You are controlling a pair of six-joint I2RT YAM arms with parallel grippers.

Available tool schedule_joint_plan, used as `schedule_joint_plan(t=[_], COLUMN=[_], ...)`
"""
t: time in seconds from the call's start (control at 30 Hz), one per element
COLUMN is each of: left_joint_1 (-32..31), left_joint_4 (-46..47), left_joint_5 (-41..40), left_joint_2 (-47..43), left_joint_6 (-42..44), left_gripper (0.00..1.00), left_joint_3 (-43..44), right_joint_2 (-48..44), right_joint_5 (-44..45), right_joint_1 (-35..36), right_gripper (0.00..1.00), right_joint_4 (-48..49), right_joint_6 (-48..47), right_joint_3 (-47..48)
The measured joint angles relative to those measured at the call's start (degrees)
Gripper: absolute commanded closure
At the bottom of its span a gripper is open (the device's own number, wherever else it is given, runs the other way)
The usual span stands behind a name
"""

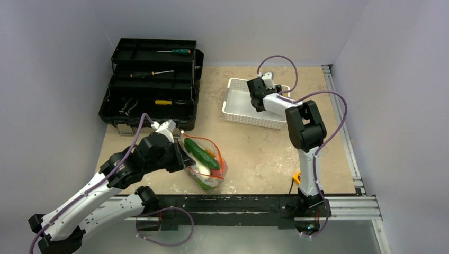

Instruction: Place the food in the zip-top bag and seal the zipper

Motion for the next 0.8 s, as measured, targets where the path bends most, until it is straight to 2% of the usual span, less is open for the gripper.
schedule_joint_plan(t=[0.2,0.33,0.53,0.7,0.8], left_joint_1=[0.0,0.0,0.0,0.0,0.0], left_joint_4=[0.0,0.0,0.0,0.1,0.1], left_joint_5=[0.0,0.0,0.2,0.4,0.5], left_joint_2=[0.0,0.0,0.0,0.0,0.0], left_joint_6=[0.0,0.0,0.0,0.0,0.0], left_gripper=[1.00,1.00,1.00,1.00,1.00], left_joint_3=[0.0,0.0,0.0,0.0,0.0], right_joint_2=[-0.2,-1.9,-9.0,-16.3,-21.4], right_joint_5=[-0.9,-3.1,-6.6,-13.0,-19.7], right_joint_1=[0.0,0.1,0.7,1.9,2.9], right_gripper=[0.72,0.79,0.89,1.00,1.00], right_joint_4=[0.3,-0.1,-0.8,-0.6,-0.5], right_joint_6=[0.0,0.7,1.7,2.9,3.5], right_joint_3=[0.0,-0.5,-3.0,-5.8,-9.2])
